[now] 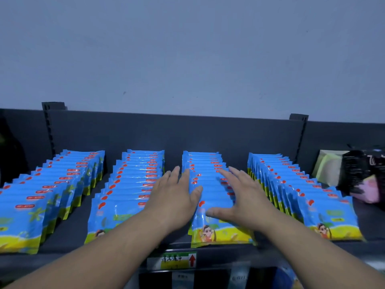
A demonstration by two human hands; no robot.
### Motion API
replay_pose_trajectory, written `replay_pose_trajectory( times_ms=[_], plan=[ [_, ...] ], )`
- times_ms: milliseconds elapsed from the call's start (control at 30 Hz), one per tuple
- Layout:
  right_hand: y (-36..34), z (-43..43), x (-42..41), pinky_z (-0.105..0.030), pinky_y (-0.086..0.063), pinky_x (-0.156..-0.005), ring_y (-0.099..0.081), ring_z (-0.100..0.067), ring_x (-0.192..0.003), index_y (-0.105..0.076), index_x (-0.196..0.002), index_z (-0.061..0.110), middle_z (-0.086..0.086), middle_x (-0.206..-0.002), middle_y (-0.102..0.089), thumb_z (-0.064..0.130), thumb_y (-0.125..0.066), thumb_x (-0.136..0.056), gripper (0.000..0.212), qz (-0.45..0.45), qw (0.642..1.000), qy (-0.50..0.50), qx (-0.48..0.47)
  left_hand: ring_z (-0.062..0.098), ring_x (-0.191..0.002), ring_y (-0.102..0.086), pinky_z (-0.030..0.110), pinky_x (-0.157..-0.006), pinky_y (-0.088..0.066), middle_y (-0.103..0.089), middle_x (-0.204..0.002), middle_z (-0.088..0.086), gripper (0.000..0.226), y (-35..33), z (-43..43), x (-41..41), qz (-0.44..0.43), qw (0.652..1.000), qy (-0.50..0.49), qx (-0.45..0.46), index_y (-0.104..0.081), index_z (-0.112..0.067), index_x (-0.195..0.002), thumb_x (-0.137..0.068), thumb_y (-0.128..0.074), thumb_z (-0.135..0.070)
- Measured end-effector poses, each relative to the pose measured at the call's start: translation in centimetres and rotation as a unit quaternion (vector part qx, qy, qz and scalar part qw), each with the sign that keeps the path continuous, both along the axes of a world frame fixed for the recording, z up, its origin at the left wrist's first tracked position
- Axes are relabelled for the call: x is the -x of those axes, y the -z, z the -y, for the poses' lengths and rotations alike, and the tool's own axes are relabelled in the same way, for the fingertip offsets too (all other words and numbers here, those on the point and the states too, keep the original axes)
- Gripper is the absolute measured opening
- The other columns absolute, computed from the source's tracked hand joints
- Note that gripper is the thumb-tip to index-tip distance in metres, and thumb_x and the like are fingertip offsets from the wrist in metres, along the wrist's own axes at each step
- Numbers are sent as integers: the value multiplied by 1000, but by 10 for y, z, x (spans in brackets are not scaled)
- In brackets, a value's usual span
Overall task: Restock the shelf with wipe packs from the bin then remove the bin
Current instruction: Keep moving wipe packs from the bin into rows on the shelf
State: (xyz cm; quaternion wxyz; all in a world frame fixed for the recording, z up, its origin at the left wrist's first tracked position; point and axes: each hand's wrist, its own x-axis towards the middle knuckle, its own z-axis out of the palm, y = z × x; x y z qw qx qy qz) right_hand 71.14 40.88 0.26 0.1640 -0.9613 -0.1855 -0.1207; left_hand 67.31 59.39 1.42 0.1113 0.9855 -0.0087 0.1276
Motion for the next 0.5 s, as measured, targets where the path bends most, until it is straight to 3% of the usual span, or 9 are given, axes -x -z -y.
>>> replay_pose_trajectory(
  times_ms=[100,200,300,500],
  plan=[
    [1,20,-7,-26,-15,-118,-4,-6,-147,-6,-153,31,11,-160,1,84,-64,-53,128,-75,996,-40,-36,24,-148,3,38,-120,-2,6,-161,2,65,2,21,-14,-31,999,6,-9,-1,-25,-153,-99,-21,-54],
    [7,25,-11,-12,-23,-106,-23,3,-136,-5,-153,28,21,-155,0,67,-71,-67,115,-111,990,-72,-42,25,-148,6,41,-120,0,10,-161,-1,59,9,33,-21,-92,995,16,-45,2,-34,-152,-99,-17,-54],
    [13,25,-16,-20,-32,-108,-33,2,-132,-5,-153,30,22,-156,5,69,-70,-67,114,-115,988,-88,-50,24,-148,6,43,-120,0,11,-161,-2,56,11,34,-21,-118,991,12,-69,4,-38,-151,-99,-14,-53],
    [17,29,-23,-31,-32,-113,-27,-5,-140,-9,-152,32,18,-158,2,76,-61,-67,109,-105,988,-106,-50,20,-148,9,43,-119,3,8,-161,-5,57,3,38,-21,-125,989,-3,-78,2,-39,-151,-99,-15,-54]
  ],
)
